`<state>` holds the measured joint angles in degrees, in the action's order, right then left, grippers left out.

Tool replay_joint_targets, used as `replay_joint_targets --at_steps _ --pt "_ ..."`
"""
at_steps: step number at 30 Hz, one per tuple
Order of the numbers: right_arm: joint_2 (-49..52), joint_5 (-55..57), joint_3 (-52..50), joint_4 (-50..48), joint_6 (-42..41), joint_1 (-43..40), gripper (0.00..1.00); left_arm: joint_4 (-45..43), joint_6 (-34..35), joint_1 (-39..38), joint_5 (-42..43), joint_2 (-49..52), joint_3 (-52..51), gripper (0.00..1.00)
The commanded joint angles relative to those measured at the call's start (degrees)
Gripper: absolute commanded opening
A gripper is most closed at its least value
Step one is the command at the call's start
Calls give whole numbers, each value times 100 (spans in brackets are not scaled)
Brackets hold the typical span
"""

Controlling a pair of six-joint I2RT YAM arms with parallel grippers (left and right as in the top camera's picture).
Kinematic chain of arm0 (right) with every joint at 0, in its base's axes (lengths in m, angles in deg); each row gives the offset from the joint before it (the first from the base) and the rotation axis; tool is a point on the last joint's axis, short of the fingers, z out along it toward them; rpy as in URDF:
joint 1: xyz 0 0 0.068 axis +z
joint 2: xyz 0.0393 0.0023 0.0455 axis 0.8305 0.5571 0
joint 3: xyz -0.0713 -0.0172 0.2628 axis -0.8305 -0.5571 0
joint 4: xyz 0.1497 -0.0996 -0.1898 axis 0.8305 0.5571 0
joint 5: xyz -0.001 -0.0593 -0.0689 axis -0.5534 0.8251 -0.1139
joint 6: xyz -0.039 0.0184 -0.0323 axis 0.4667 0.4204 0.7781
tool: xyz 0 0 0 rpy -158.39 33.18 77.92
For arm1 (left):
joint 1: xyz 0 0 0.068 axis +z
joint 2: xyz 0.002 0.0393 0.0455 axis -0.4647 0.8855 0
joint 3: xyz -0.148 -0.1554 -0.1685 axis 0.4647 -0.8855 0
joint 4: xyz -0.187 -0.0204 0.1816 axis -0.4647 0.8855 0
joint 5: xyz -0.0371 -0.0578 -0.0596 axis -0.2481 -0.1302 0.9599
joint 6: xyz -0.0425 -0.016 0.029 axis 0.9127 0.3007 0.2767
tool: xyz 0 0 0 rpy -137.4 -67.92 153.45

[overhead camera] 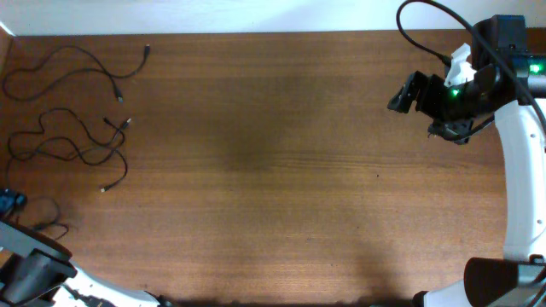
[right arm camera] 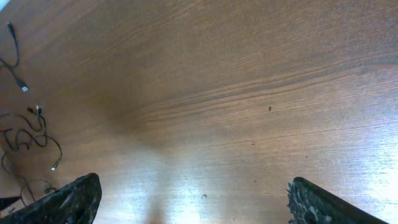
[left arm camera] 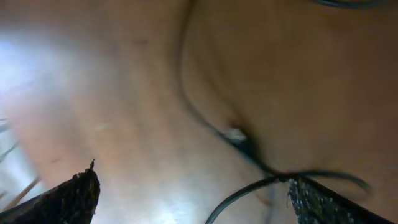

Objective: Untangle cables

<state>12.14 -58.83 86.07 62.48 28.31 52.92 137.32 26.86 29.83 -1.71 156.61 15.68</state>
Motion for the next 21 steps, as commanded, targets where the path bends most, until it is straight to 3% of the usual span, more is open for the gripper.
replay_joint_targets --at_steps 1,6,9,11,16,19,21 --pt "33 7 68 2 44 26 96 -188 -1029 -9 2041 46 101 99" --pt "33 7 68 4 44 26 96 -203 -1134 -9 2371 46 101 99" --pt "33 7 68 0 44 26 96 -348 -1587 -9 3628 46 181 100" --pt "33 7 68 0 44 26 96 -564 -1381 -57 4446 46 540 93" --pt "33 4 68 -22 42 26 96 -590 -457 -743 3711 48 1145 95" --pt "33 4 68 -17 42 26 96 -592 -328 -1366 3482 48 1115 95" --pt "33 4 68 -17 42 26 96 -461 -26 -1910 2669 50 1032 94"
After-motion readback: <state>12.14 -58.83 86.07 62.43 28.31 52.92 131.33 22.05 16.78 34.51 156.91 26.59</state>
